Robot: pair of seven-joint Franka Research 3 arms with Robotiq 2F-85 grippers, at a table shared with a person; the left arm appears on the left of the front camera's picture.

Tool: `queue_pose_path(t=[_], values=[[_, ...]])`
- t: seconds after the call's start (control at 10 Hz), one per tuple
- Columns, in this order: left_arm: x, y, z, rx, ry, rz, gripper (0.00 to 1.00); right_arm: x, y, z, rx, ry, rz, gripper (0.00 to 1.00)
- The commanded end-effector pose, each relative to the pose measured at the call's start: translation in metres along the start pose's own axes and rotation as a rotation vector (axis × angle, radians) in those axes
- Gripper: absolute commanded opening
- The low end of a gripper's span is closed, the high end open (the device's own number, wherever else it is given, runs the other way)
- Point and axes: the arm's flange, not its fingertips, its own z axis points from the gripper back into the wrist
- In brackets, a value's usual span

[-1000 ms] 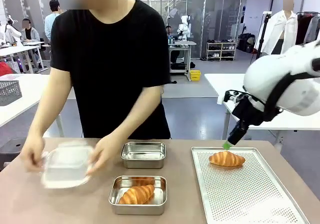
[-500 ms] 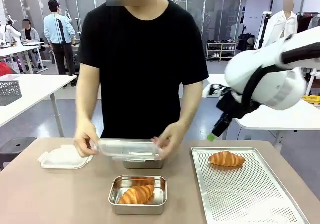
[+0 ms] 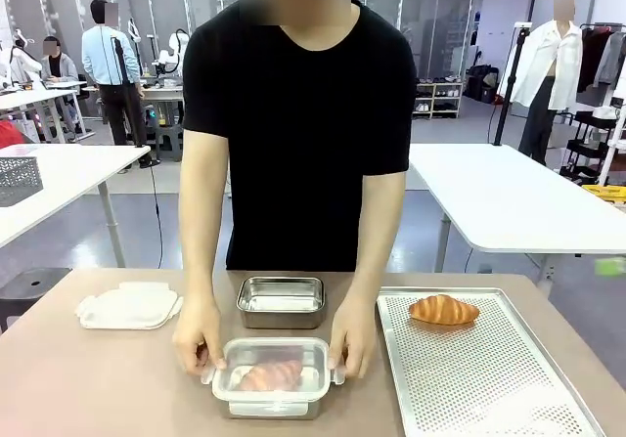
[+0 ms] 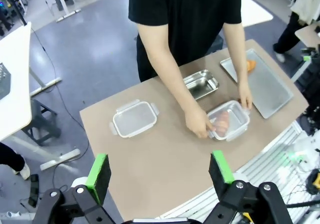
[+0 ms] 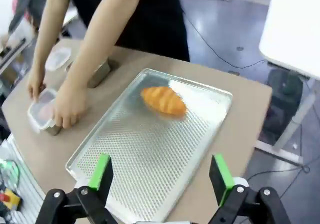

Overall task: Place the bread into the airtight container.
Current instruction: Pick up a Butter Roll and place it into an empty Airtight Container.

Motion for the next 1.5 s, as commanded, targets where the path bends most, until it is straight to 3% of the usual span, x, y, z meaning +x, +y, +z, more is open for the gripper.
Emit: queue_pose_path(t=[0.0, 0.3, 0.4, 0.5, 1.4], values=[[0.002, -0.001, 0.001, 0.002, 0.000, -0.003, 1.00, -0.085, -0.001, 0.016, 0.035, -0.080, -0.124, 0.98], [0.002, -0.001, 0.001, 0.002, 0.000, -0.003, 1.00, -0.123, -0.010, 0.009, 0.067, -0.160, -0.163, 0.98], [0.002, -0.001, 0.001, 0.002, 0.000, -0.003, 1.00, -0.118, -0.009, 0.006, 0.097, -0.151, -0.127, 0.98], [0.002, -0.001, 0.001, 0.002, 0.000, -0.003, 1.00, -0.106, -0.047, 0.044, 0.042, -0.141, -0.205, 0.98], [0.002, -0.001, 0.001, 0.002, 0.000, -0.003, 1.00, -0.106, -0.047, 0.044, 0.042, -0.141, -0.205, 0.98]])
